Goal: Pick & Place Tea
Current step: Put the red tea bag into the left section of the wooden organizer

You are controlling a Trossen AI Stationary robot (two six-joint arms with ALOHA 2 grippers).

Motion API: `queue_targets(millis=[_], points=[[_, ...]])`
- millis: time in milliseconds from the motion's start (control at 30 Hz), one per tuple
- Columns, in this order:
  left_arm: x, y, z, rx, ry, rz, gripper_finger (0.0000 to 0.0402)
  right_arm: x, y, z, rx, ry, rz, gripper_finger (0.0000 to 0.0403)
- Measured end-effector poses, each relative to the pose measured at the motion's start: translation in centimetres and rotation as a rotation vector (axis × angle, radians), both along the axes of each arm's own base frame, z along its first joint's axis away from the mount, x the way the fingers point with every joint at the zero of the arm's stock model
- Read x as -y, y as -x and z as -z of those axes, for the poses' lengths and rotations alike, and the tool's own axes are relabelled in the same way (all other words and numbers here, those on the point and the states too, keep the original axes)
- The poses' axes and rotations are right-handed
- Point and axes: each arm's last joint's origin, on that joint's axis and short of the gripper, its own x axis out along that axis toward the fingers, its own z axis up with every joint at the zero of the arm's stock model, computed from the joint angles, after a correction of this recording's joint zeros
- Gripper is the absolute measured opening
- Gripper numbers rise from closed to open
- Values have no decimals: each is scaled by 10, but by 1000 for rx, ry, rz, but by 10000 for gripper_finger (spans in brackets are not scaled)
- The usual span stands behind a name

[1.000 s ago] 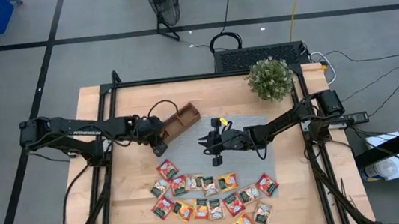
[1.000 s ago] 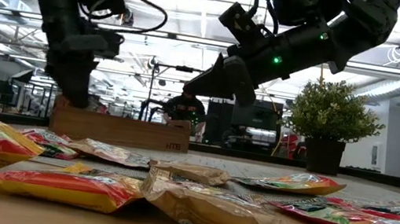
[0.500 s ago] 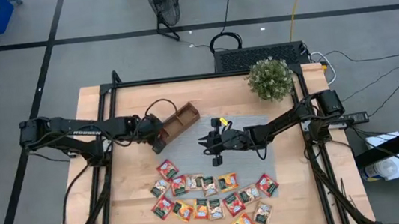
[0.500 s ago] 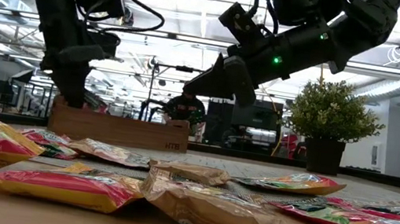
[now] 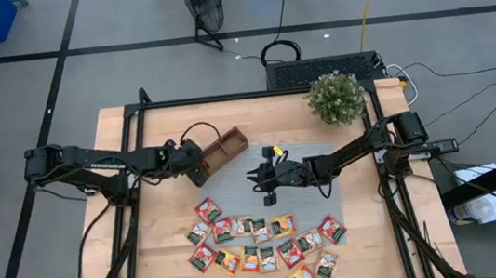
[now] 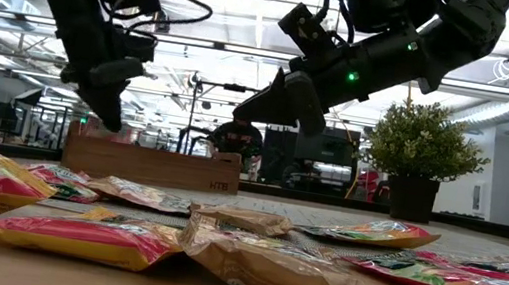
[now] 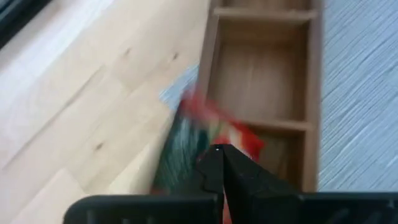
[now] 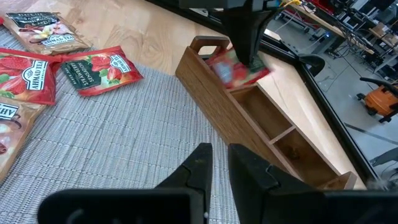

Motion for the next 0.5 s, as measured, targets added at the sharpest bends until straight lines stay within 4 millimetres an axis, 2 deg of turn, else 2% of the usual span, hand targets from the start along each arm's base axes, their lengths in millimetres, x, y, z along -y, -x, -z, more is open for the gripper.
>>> queue_targets(millis=[400,500], points=[[10,-5,-2,33,-15,85,13,0,0,0,-1,0,0,38],[13,-6,-1,35,60,129,5,0,0,0,-1,0,0,39]])
